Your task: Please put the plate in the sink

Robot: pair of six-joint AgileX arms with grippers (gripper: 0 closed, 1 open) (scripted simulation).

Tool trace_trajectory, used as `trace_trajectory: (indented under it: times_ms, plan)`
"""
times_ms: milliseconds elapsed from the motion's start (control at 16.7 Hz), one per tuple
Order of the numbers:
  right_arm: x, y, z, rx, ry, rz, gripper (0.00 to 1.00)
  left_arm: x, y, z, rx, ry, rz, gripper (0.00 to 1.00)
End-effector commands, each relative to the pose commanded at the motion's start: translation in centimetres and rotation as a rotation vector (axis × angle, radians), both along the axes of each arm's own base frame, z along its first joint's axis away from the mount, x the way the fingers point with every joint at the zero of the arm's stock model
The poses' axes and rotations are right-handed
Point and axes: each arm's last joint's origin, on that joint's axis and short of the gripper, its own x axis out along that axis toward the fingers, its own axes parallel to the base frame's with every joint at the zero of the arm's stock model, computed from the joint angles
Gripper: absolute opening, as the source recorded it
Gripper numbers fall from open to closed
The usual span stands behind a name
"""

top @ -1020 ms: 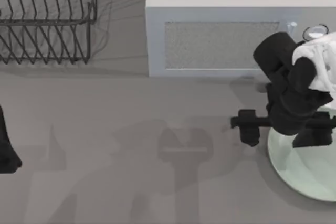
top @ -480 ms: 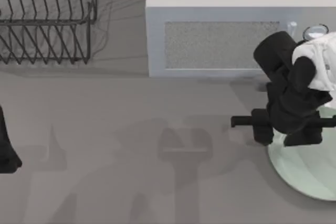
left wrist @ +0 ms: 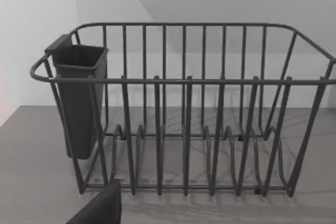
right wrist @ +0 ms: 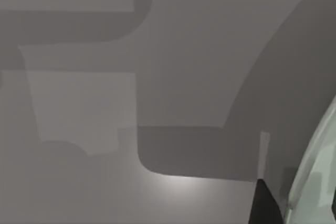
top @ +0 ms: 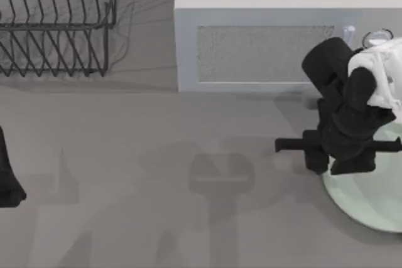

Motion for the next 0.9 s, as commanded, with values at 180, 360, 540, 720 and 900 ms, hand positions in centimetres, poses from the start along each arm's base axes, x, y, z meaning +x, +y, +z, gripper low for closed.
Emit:
trace_trajectory:
  times_ms: [180, 360, 540, 720, 900]
  plan:
    - [0.1, 1.7, 1.4, -0.003, 0.001, 0.018, 0.00, 0.0, 0.0, 0.0, 0.000, 0.000, 0.000, 1.00]
    - [0.4, 4.4, 5.0, -0.005, 0.000, 0.042, 0.00, 0.0, 0.0, 0.0, 0.000, 0.000, 0.000, 1.00]
    - [0.6, 6.0, 10.7, -0.011, 0.008, 0.056, 0.00, 0.0, 0.0, 0.0, 0.000, 0.000, 0.000, 1.00]
    - [0.5, 5.2, 17.1, -0.013, 0.014, 0.049, 0.00, 0.0, 0.0, 0.0, 0.000, 0.000, 0.000, 1.00]
    - [0.3, 2.6, 22.1, -0.007, 0.008, 0.026, 0.00, 0.0, 0.0, 0.0, 0.000, 0.000, 0.000, 1.00]
